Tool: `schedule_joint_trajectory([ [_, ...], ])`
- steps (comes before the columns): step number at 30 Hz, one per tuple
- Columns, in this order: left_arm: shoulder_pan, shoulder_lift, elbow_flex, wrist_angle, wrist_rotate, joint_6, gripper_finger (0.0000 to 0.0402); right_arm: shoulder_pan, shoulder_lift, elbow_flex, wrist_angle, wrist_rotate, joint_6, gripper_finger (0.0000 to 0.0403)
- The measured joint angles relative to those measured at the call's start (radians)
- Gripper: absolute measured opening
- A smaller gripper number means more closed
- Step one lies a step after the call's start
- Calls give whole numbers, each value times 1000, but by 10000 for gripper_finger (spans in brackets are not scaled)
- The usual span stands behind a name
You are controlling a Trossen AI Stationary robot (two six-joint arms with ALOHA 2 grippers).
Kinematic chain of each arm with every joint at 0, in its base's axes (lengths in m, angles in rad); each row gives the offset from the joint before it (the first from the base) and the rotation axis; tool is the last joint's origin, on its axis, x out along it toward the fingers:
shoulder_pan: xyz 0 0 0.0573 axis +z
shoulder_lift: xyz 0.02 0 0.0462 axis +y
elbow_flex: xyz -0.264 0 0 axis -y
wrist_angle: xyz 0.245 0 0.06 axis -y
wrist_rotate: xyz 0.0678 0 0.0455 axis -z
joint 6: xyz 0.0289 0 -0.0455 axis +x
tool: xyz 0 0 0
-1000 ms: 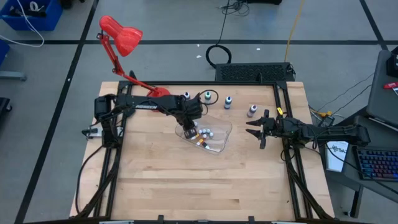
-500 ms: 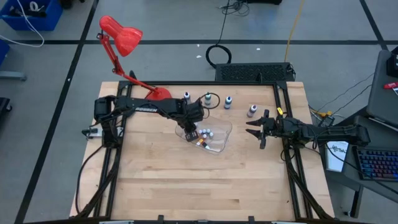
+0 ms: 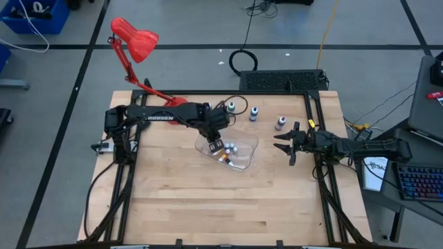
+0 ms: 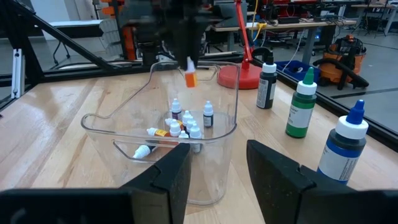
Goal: Pick & Place food coloring
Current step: Put the small orange food coloring bottle in the transparent bin
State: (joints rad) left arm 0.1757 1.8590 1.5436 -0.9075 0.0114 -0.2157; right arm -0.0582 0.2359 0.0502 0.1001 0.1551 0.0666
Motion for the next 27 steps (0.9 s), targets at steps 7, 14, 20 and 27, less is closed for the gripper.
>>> schedule_joint_trajectory([
  [7,10,107,-2,-147,-47,-44,51,0,0,0,0,0,0,144],
  [14,7,151,-2,-118,-39,-23,51,0,0,0,0,0,0,144],
  [20,8,151,-2,-78,-38,-26,51,0,0,0,0,0,0,144],
  [27,-6,186,-4,-54,5,-31,51,0,0,0,0,0,0,144],
])
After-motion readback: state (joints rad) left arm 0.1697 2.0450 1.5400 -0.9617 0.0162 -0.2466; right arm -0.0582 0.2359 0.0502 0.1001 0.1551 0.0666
